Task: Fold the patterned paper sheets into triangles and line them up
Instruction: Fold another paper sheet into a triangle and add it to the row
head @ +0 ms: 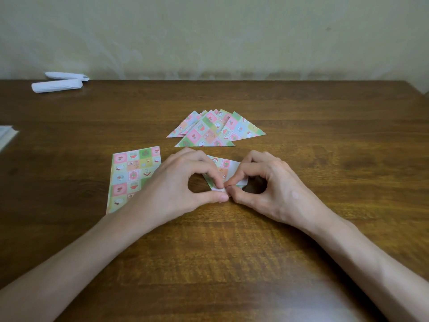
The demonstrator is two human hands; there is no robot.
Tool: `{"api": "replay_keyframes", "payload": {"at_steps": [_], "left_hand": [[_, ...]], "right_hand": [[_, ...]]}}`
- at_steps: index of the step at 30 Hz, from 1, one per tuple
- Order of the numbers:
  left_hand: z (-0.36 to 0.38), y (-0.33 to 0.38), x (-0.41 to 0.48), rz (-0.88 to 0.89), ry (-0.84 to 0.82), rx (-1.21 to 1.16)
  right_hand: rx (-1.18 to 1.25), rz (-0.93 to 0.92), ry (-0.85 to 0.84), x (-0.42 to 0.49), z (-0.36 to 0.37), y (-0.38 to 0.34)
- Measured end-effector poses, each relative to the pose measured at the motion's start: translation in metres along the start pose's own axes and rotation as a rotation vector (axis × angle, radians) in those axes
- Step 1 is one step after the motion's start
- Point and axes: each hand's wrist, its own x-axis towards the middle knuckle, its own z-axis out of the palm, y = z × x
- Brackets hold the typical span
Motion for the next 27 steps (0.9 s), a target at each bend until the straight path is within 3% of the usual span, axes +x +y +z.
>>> {"api": "replay_keyframes", "payload": {"at_steps": [11,27], "left_hand": [[-0.0058,0.0016,0.0076,-0.135,-0.126,0.055],[0.0031,0.0025,0.0063,-0.154,-0.080,0.074]], "right_hand": [[-0.005,0.022,-0.048,0.0008,-0.0029,-0.0008],[0.090,0.044,-0.114,0.0036,-0.0089,-0.0003]]}}
